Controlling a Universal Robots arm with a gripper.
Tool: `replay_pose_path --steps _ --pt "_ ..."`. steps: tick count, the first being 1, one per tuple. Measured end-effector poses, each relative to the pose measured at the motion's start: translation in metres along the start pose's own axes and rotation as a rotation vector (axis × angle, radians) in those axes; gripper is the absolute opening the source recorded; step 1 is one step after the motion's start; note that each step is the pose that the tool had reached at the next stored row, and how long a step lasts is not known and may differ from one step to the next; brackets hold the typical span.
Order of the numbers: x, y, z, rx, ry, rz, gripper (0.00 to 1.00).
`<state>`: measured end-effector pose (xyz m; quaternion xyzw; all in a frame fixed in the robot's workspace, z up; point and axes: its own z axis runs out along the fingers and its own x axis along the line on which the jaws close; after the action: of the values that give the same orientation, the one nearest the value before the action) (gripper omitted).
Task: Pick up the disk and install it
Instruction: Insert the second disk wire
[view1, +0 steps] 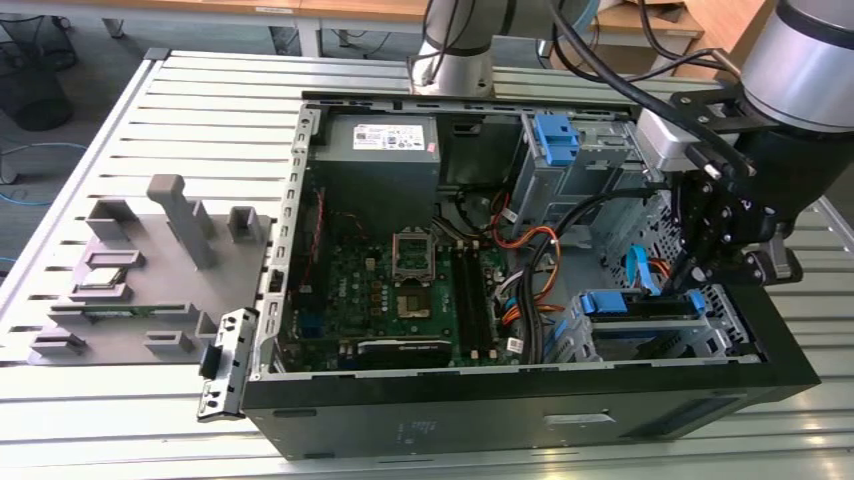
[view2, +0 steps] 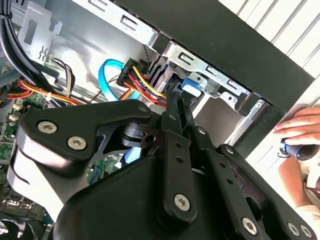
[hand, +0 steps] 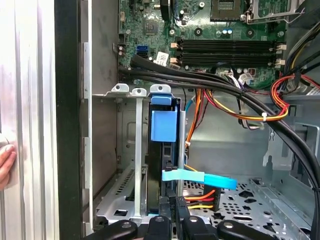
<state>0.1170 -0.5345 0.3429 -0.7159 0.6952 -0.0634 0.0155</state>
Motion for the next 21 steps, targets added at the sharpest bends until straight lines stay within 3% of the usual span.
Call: replay_pose_path --steps 5,9,18,21 --pt "-0.0001 0.0006 0.0006 -0.0011 0.0028 0.026 0.16" --pt "-0.0002 0.0029 0.0012 0.0033 0.0037 0.034 0.16" --pt "-0.0002 0.0075 0.0034 0.0286 0.0042 0.038 0.16" --pt "-0.0003 0.0099 0.0035 0.0314 0.0044 0.039 0.16"
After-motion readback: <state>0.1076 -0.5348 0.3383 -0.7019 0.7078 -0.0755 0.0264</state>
